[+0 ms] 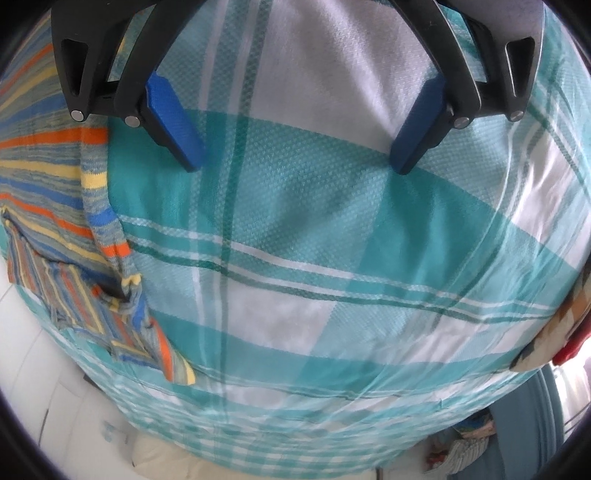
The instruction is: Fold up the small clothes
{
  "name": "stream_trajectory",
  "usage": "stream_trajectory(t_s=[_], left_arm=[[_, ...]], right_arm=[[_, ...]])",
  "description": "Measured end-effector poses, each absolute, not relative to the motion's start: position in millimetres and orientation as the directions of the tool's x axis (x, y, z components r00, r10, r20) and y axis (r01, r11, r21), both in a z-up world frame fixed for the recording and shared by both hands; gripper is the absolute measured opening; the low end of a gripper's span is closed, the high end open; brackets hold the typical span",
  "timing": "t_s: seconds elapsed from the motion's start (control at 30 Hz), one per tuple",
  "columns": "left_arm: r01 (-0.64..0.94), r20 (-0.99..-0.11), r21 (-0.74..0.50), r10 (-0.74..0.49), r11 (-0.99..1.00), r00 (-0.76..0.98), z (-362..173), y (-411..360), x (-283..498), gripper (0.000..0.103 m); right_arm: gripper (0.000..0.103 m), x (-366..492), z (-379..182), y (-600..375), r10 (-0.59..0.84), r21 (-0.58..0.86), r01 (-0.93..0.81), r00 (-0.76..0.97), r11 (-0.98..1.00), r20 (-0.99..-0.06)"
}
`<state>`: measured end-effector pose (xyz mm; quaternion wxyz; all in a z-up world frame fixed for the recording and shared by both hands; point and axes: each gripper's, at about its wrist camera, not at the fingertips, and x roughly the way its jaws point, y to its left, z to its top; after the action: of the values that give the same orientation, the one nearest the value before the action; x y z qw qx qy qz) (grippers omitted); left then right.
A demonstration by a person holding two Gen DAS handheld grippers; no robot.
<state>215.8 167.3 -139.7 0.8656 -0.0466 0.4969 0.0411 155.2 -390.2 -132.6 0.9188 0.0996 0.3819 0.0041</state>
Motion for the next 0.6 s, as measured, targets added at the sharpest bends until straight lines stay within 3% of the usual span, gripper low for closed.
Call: stream_trajectory(t_s=[0.6], left_arm=[[-0.127,-0.865,-0.044,0.025,0.991,0.501,-140.1,169.4,215.0,0.102]], right_arm=[[0.092,155.3,-132.6,-390.2,0.084,0.186,0.068,0.708,0.980,-0.701]])
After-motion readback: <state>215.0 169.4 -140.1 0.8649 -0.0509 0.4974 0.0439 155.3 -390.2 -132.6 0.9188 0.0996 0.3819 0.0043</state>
